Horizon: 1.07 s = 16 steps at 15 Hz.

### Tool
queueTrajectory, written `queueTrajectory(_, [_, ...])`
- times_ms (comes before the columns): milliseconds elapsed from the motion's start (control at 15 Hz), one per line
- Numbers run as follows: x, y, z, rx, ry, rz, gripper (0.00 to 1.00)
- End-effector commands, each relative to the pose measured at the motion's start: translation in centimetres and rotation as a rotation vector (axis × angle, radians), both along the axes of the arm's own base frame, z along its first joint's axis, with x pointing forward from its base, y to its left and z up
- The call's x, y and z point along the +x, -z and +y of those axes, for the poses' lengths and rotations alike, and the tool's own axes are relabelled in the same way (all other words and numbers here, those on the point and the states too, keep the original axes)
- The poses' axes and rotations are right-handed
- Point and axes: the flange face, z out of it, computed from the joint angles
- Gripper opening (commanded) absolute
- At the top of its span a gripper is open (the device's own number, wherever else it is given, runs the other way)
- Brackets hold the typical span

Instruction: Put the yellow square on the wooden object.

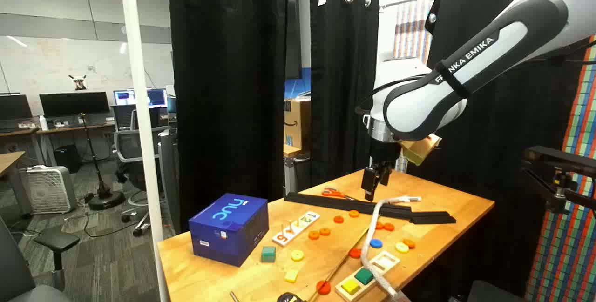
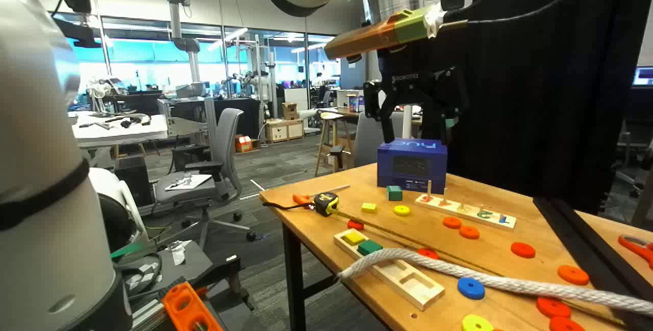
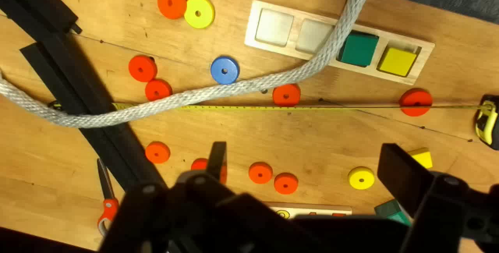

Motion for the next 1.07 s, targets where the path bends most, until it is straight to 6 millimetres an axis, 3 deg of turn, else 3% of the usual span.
queueTrajectory(0, [0.0, -0.1, 0.0, 0.0, 0.0, -0.001, 1.0])
queueTrajectory(667, [0.7, -0.5, 0.4, 0.013, -0.047, 0.0, 1.0])
queueTrajectory(1000, [4.3, -2.5, 4.5, 0.031, -0.178, -0.015, 1.0])
